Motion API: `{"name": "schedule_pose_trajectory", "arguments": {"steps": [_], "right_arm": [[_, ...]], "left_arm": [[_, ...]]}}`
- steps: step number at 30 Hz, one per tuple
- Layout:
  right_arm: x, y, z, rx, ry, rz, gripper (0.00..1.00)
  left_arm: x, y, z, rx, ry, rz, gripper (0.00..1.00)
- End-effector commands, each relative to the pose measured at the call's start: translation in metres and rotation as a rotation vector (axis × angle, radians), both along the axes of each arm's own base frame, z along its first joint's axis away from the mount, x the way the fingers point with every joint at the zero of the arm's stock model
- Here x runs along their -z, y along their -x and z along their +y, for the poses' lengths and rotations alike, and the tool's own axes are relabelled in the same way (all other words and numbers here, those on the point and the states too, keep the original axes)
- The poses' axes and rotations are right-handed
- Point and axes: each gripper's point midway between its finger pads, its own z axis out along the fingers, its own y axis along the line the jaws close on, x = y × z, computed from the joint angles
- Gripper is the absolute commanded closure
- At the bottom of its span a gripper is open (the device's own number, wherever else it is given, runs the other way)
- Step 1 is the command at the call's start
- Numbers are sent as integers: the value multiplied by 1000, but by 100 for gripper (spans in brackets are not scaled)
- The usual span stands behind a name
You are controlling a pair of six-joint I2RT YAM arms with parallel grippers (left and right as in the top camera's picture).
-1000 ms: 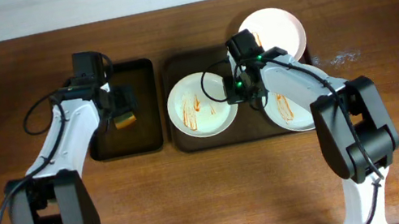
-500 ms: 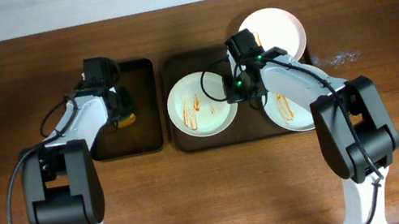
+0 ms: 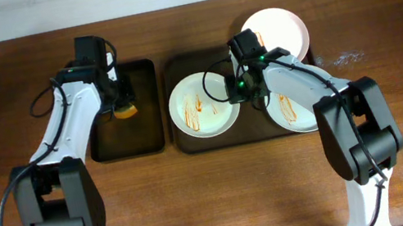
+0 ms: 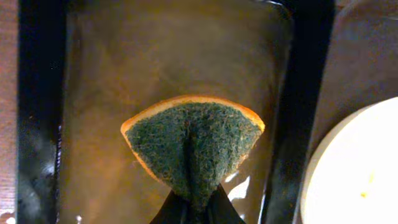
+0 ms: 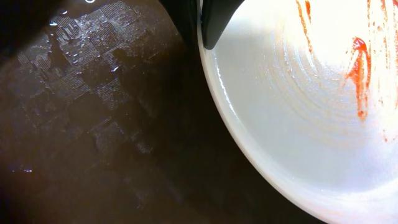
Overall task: Clean dirty plates on tray and stack at the side
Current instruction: 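Grasp the green-yellow sponge with the left gripper and lift it, then scrub the left white plate with the sponge while the right gripper holds its rim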
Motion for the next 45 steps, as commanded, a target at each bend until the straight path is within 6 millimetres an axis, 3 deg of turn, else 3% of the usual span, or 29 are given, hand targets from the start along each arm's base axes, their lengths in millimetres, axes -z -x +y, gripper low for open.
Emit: {"name": "schedule_pose_trajectory", "arguments": {"steps": [1, 3, 7, 29, 32, 37, 39, 41, 45], "right_arm": [[10, 3, 2, -4, 19, 12, 96], [10, 2, 2, -4, 19, 12, 96], [10, 1, 2, -4, 18, 6, 95], [10, 2, 4, -8, 8, 12, 96], [10, 2, 4, -8, 8, 12, 96], [9, 3, 7, -13, -19, 20, 96], [7, 3, 6, -12, -58, 33, 96], [5, 2, 4, -2, -110, 50, 96], [2, 2, 3, 2, -171, 67, 96]], "left_arm": [[-16, -4, -15, 68, 4, -45, 100], [-16, -4, -21, 87, -4, -47, 100], [-15, -4, -11, 65, -65, -47, 100], [-13, 0, -14, 157, -86, -38, 100], [-16, 2, -48, 352, -1, -67, 100], [-14, 11, -97, 239, 101, -45, 100], [-2, 17, -121, 202, 130, -35, 100], [16, 21, -131, 121, 95, -36, 100], [44, 20, -159, 155, 96, -50, 100]]}}
